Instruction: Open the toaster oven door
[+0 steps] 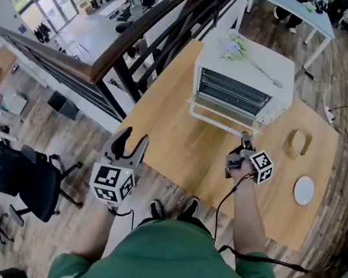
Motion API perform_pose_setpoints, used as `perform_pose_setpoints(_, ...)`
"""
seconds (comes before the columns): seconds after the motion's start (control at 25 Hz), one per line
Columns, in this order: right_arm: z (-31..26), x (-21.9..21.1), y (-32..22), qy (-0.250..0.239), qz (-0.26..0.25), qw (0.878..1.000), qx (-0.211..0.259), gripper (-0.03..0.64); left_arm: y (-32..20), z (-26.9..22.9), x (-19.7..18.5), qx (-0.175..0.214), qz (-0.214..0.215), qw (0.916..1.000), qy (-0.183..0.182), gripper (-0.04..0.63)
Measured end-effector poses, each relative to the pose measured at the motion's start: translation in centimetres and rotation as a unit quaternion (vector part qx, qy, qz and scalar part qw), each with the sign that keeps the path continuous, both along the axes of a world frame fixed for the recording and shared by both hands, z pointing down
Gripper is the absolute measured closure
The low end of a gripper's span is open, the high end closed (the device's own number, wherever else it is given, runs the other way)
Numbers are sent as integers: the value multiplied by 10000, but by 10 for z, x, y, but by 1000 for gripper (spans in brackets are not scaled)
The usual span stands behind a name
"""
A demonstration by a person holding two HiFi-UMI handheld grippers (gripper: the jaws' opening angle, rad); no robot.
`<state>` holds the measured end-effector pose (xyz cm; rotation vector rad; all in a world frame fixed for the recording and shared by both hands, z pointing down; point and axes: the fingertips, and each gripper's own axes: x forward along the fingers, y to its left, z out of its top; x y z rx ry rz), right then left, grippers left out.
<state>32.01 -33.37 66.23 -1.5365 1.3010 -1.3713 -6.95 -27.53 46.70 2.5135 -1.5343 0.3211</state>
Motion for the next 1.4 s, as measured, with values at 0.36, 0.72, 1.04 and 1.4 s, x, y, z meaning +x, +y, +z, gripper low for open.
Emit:
perform_pose_setpoints(0.36,42,-9,28,94,43,9991,-407,489,-1,4,-21,-37,4,10000,4,382)
perform_pose_setpoints(0.72,75,-16,45,63,16,9981,-620,497,6,7,-22,-93,8,9999,-102,382)
perform_pose_setpoints(1.04,105,-18,53,128,-68,9975,-698,503,12,9,-21,-146,-54,9997,-194,382)
perform_pose_setpoints(1.4,139,-19,65,-9,-33,9956,-938,576,19,14,-23,-226,-146,9991,-325,382)
